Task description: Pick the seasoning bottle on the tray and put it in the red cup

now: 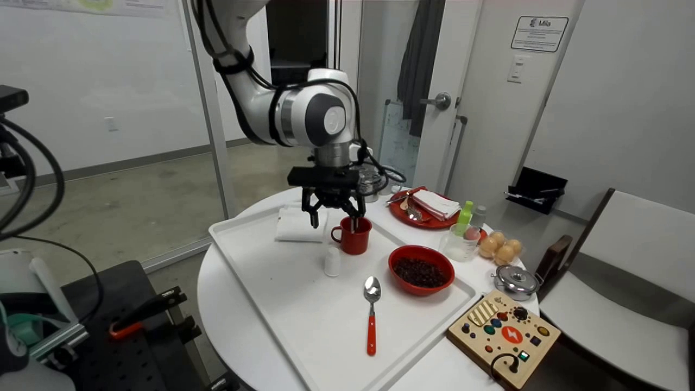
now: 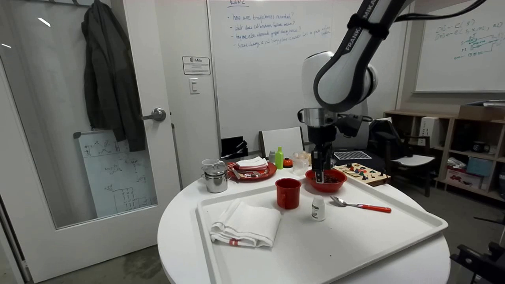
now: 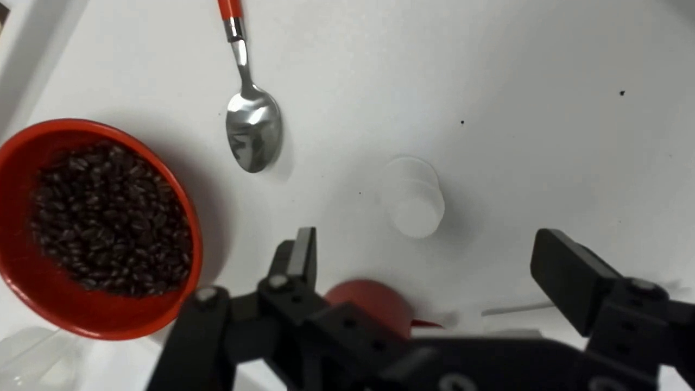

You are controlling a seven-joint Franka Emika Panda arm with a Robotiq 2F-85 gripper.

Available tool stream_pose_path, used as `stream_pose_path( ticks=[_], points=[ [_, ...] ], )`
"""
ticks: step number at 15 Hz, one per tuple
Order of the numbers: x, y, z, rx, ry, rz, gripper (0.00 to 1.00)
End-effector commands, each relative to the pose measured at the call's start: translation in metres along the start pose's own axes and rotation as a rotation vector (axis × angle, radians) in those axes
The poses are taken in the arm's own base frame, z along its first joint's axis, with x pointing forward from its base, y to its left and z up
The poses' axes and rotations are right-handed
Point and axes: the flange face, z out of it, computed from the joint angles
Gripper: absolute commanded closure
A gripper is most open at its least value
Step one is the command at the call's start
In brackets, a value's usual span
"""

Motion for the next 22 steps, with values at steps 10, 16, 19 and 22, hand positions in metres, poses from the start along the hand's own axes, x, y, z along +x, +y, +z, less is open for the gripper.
stream_pose_path(
  ticks=[10, 16, 19, 22],
  points=[
    [0.029, 0.022, 0.081, 0.077, -0.048, -0.032, 0.07],
    [0.033, 0.018, 0.078, 0.088, -0.027, -0.049, 0.62],
    [0.038, 0.016, 0.070, 0.091, -0.011, -0.054, 0.87],
    [0.043, 0.017, 0.057, 0.096, -0.002, -0.040, 0.89]
  ],
)
